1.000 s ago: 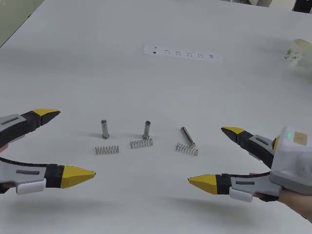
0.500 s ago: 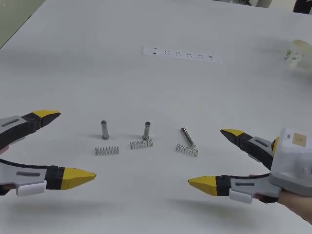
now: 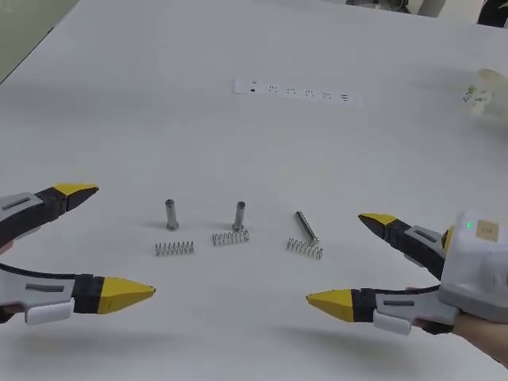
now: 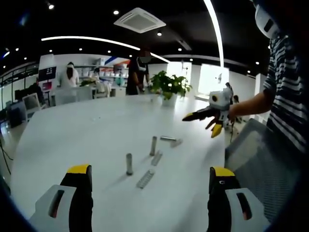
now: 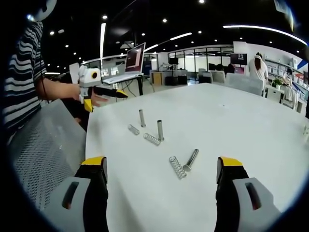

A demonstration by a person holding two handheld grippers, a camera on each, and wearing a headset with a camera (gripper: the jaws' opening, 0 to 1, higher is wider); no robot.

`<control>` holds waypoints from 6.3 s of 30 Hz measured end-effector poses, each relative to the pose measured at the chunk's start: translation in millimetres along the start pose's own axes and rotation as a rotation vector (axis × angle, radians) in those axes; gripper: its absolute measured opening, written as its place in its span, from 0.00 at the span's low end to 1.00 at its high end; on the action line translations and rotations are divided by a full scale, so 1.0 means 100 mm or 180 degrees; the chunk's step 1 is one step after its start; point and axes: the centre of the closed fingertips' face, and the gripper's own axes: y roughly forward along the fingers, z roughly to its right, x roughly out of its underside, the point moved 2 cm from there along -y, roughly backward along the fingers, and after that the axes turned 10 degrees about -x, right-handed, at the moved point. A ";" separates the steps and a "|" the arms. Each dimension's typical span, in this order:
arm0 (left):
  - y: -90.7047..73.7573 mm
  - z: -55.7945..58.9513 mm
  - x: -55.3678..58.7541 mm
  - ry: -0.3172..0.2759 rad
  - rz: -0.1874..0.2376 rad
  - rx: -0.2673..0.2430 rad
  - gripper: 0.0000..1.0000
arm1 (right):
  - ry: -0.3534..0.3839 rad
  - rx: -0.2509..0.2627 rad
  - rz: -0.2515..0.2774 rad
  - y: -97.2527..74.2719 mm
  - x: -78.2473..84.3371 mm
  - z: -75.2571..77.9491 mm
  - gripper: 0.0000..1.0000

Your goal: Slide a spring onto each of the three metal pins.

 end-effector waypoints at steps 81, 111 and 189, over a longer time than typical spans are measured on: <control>-0.01 -0.02 0.10 -0.0034 -0.0070 -0.0014 0.98 | 0.0911 0.0221 -0.0724 0.56 -0.05 0.71 0.37; -0.03 -0.04 0.17 -0.0034 -0.0158 -0.0036 0.97 | 0.1099 0.0529 -0.1335 0.78 0.24 0.80 0.11; 0.00 -0.02 0.20 -0.0003 -0.0229 -0.0004 0.96 | 0.0607 0.0608 -0.1006 0.47 -0.04 0.60 0.05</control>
